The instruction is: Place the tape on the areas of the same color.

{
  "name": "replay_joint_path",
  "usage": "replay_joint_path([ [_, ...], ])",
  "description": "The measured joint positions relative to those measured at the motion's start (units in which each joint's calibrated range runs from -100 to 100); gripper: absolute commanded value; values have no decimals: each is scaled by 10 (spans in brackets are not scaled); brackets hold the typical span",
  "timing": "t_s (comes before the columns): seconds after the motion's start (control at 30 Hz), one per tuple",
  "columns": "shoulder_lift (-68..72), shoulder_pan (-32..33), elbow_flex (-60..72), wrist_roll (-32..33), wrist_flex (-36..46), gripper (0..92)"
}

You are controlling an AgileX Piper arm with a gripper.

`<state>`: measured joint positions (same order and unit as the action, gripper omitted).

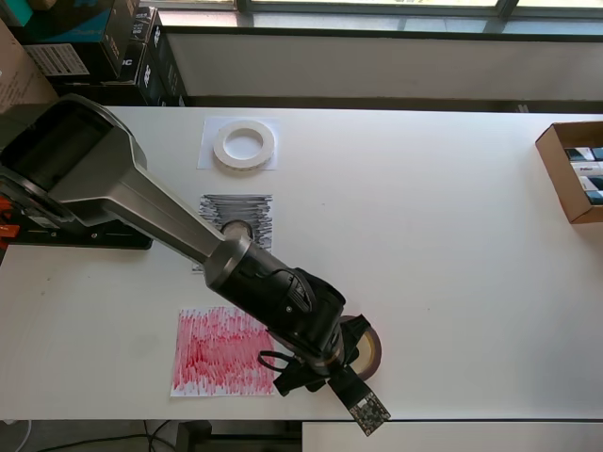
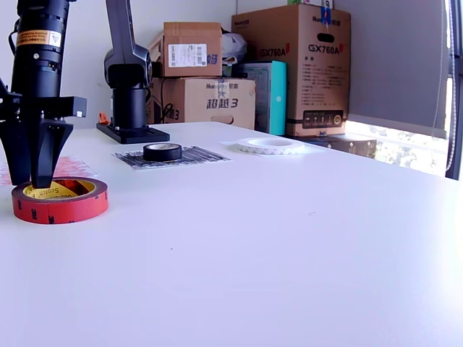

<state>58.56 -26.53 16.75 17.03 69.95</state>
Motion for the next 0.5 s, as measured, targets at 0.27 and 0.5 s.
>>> replay_joint_path([
  [0.27, 8, 0, 0, 0, 0, 456],
  [0.5, 8, 7, 0, 0, 0, 23],
])
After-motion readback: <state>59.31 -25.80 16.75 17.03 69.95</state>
